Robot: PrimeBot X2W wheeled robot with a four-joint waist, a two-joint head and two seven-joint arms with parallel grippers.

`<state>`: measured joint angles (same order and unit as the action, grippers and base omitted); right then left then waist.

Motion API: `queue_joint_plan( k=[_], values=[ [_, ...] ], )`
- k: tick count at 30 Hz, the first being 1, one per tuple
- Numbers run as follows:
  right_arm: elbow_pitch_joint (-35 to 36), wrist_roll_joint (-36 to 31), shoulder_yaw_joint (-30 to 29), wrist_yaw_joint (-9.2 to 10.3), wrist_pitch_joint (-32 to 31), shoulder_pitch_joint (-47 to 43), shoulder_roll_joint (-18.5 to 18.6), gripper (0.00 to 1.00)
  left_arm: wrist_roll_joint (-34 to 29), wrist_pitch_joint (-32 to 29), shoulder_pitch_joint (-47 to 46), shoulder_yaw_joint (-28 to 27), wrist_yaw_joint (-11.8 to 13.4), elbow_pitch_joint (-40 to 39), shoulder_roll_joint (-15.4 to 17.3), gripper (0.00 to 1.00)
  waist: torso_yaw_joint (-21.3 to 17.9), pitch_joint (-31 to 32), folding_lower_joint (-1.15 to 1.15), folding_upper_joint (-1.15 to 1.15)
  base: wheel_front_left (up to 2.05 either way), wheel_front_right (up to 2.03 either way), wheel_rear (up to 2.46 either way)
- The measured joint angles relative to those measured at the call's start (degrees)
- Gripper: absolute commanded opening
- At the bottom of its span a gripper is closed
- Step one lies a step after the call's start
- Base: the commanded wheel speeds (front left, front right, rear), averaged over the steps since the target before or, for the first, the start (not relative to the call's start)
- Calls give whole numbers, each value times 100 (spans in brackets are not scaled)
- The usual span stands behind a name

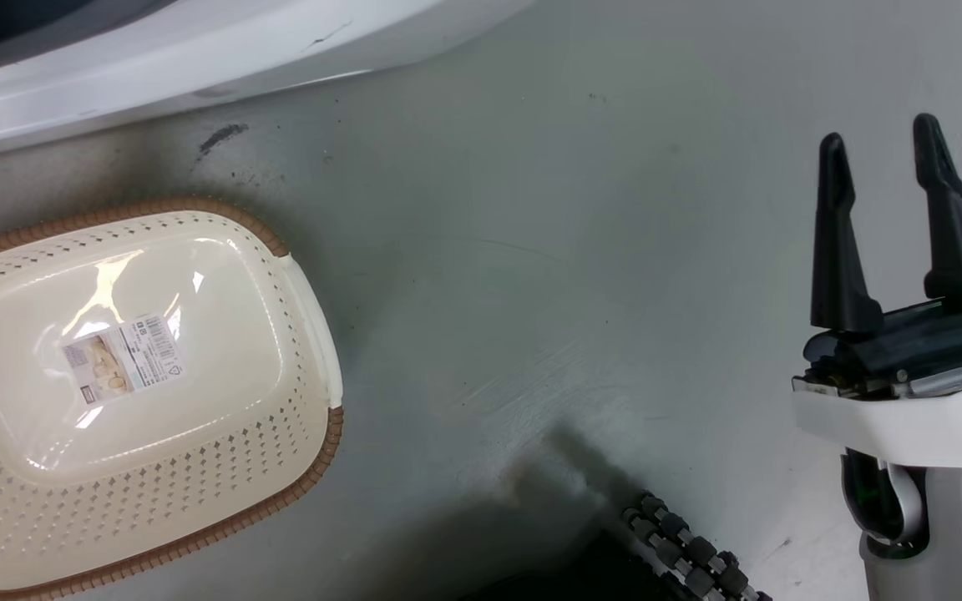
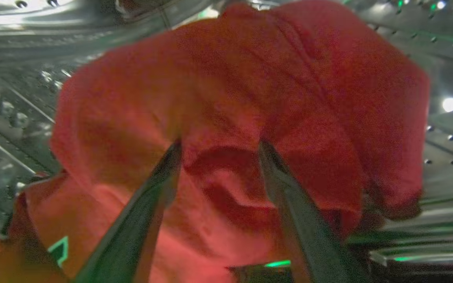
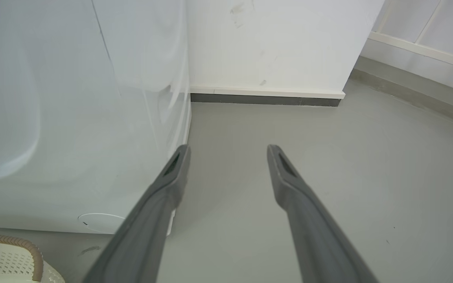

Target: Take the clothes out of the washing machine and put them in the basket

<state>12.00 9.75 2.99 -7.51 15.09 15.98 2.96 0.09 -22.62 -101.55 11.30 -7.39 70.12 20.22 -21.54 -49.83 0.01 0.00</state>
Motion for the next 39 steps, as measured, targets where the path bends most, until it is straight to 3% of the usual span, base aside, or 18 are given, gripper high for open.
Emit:
queue_joint_plan(
  k=[6, 16, 17, 18, 19, 20, 28, 39],
  values=[
    [65, 12, 168, 0, 0, 3, -2, 100, 167, -635, -109, 98, -1, 174, 65, 100, -18, -69, 0, 0, 0, 0, 0],
    [155, 80, 238, 0, 0, 3, -2, 100, 213, -848, -184, 212, 2, 208, 111, 100, -76, -181, -1, 0, 0, 0, 0],
    [154, 81, 240, 0, 0, 3, -2, 100, 216, -832, -186, 221, 4, 207, 118, 69, -77, -184, -1, 0, 0, 0, 0],
    [149, 82, 240, 0, 0, 3, -2, 100, 216, -821, -186, 243, 5, 210, 133, 69, -78, -182, -1, 0, 0, 0, 0],
    [149, 83, 240, 0, 0, 3, -2, 100, 216, -812, -186, 258, 5, 212, 138, 8, -78, -181, -1, 0, 0, 0, 0],
    [148, 85, 241, 0, 0, 3, -2, 100, 218, -756, -185, 271, 5, 210, 145, 0, -76, -179, -1, 0, 0, 0, 0],
    [113, 78, 236, 0, 0, 48, -2, 100, 278, -377, -75, 396, -1, 208, 172, 0, -27, -69, -1, 0, 0, 0, 0],
    [-67, -133, 134, 0, -1, -28, -4, 100, 740, 968, 878, 850, -1, 109, 56, 0, 174, 587, -1, 0, 0, 0, 0]
  ],
)
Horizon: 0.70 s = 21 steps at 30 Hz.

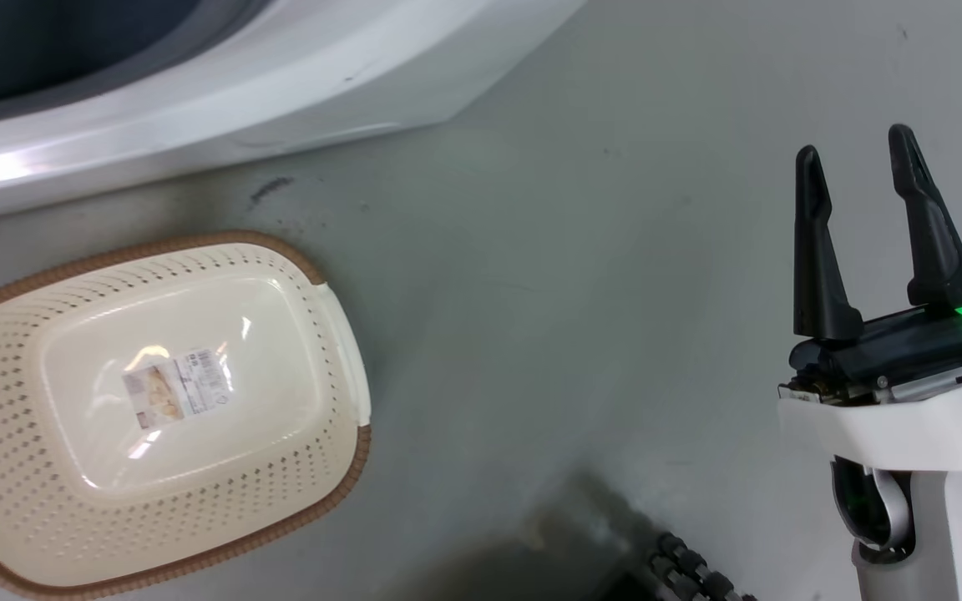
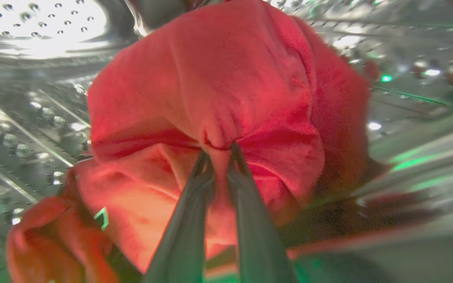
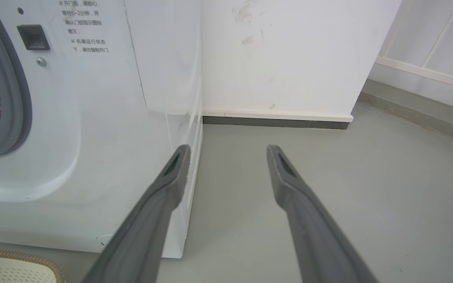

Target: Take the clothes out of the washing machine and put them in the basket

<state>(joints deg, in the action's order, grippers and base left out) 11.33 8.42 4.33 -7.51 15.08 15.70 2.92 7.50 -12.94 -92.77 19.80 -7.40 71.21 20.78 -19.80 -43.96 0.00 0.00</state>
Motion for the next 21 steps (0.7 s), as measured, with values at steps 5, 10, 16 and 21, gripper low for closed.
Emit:
queue_joint_plan(
  k=[5, 10, 16, 21],
  values=[
    [-80, -212, -63, 0, 1, -78, 0, 100, 331, 703, 551, 312, 0, -168, -151, 0, 233, 410, 0, 0, 0, 0, 0],
    [-177, -401, -122, 0, 1, -205, -2, 100, 713, 1250, 1104, 578, 0, -303, -247, 0, 508, 804, 0, 0, 0, 0, 0],
    [-277, -560, -145, 0, 1, -373, -2, 100, 1088, 1881, 1846, 840, 0, -468, -323, 0, 801, 1268, -1, 0, 0, 0, 0],
    [-347, -668, -149, 0, 1, -548, -2, 100, 1293, 2435, 2516, 1012, 0, -590, -354, 0, 981, 1662, -1, 0, 0, 0, 0]
  ],
)
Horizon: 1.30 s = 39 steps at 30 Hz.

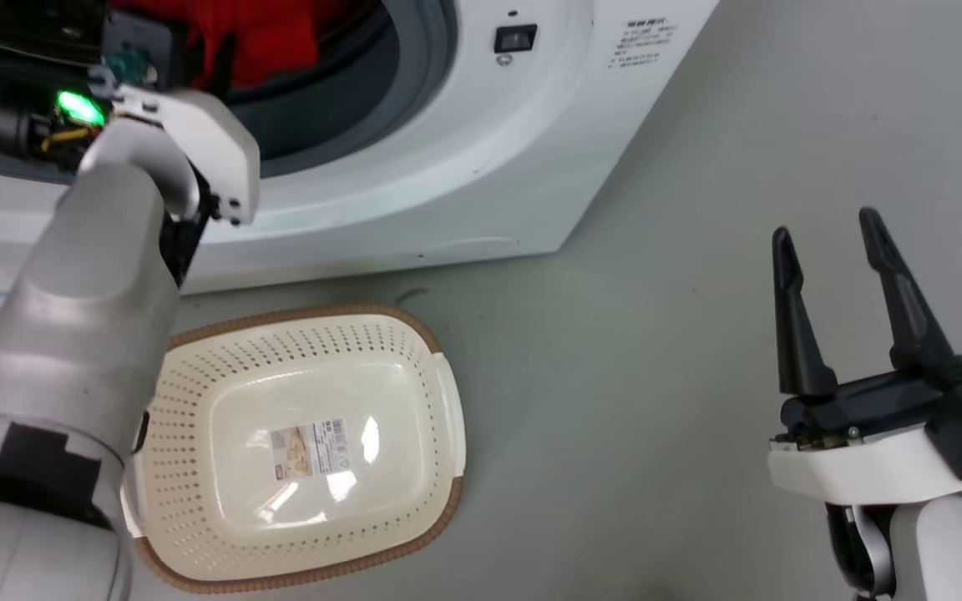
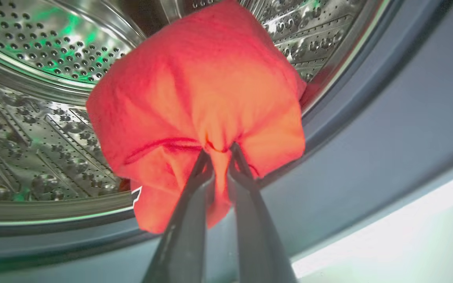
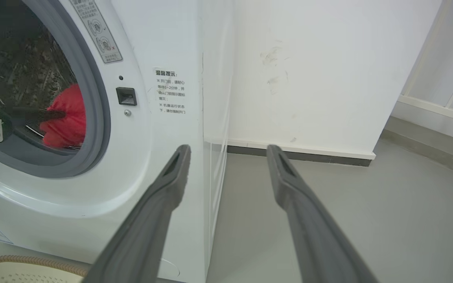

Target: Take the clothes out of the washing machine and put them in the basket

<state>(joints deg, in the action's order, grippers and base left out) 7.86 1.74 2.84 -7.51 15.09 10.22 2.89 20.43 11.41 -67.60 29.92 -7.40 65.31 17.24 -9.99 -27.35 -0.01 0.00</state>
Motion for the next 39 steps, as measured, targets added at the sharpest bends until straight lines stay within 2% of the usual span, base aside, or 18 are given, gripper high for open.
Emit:
queue_joint_plan(
  k=[7, 12, 23, 29, 39],
  values=[
    [-97, -134, -27, 0, 0, -336, 0, 100, 94, 334, 800, 43, 12, -474, -90, 0, 238, 564, 0, 0, 0, 0, 0],
    [-168, -186, -34, 0, 0, -557, 0, 100, 80, 348, 1441, -51, 171, -1334, -19, 0, 398, 976, 0, 0, 0, 0, 0],
    [-300, -266, -26, 0, 0, -1037, 1, 100, -67, 279, 2780, -46, 530, -3368, 416, 0, 673, 1805, 0, 0, 0, 0, 0],
    [-343, -275, -49, 0, 0, -1221, 1, 100, -43, -56, 3368, -47, 777, -4647, 692, 0, 789, 2114, 0, 0, 0, 0, 0],
    [-406, -272, -43, 0, 0, -1406, 1, 100, -4, -704, 4250, -245, 1262, -6772, 1359, 0, 893, 2411, 0, 0, 0, 0, 0]
  ],
)
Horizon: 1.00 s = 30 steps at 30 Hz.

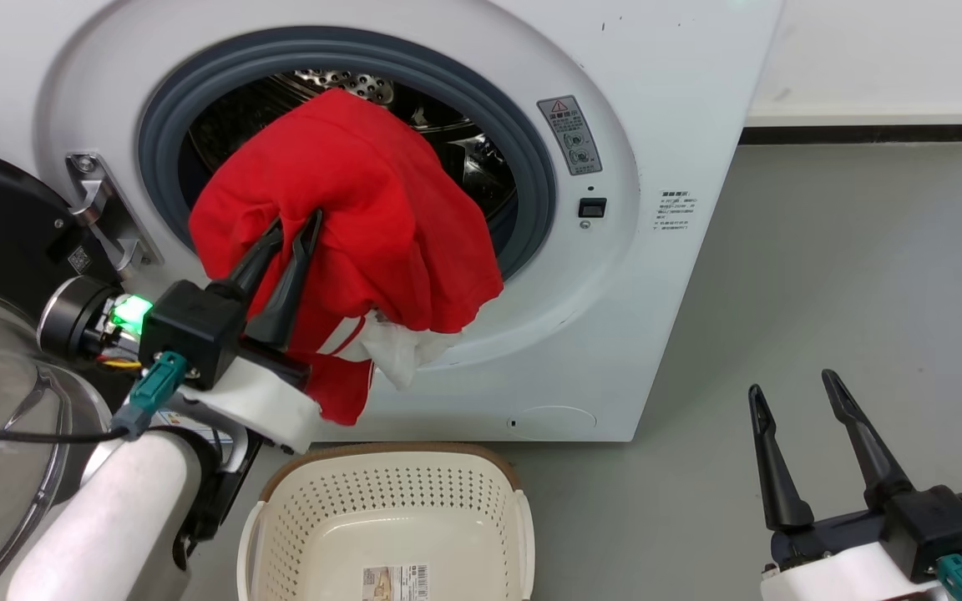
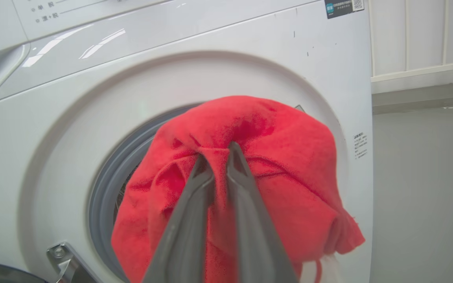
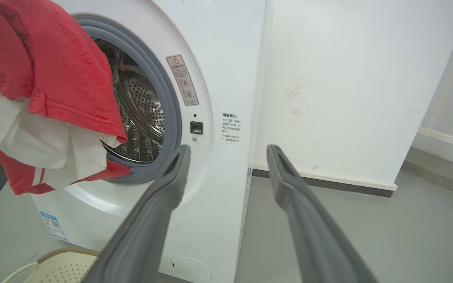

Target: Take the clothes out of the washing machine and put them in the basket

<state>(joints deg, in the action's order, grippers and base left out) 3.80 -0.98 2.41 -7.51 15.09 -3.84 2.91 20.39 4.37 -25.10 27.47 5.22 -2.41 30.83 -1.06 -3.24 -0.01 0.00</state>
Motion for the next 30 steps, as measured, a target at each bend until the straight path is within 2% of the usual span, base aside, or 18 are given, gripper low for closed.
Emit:
queue_joint_plan(
  k=[7, 14, 23, 30],
  values=[
    [-20, 0, 1, 0, 0, -72, 0, 100, 57, -298, 388, -35, 190, -851, 196, 0, 45, 83, 0, 0, 0, 0, 0],
    [-11, -3, -10, 0, 0, -41, 0, 100, 119, -398, 771, 191, 160, -936, 226, 0, 45, -37, 0, 0, 0, 0, 0],
    [44, -48, -48, 0, 0, 163, 0, 100, 275, -258, 1122, 625, -27, -372, -59, 0, 38, -460, 1, 0, 0, 0, 0],
    [142, -102, -71, 0, 0, 501, 0, 100, 367, 12, 1129, 864, -259, 591, -359, 0, 14, -1020, 1, 0, 0, 0, 0]
  ],
)
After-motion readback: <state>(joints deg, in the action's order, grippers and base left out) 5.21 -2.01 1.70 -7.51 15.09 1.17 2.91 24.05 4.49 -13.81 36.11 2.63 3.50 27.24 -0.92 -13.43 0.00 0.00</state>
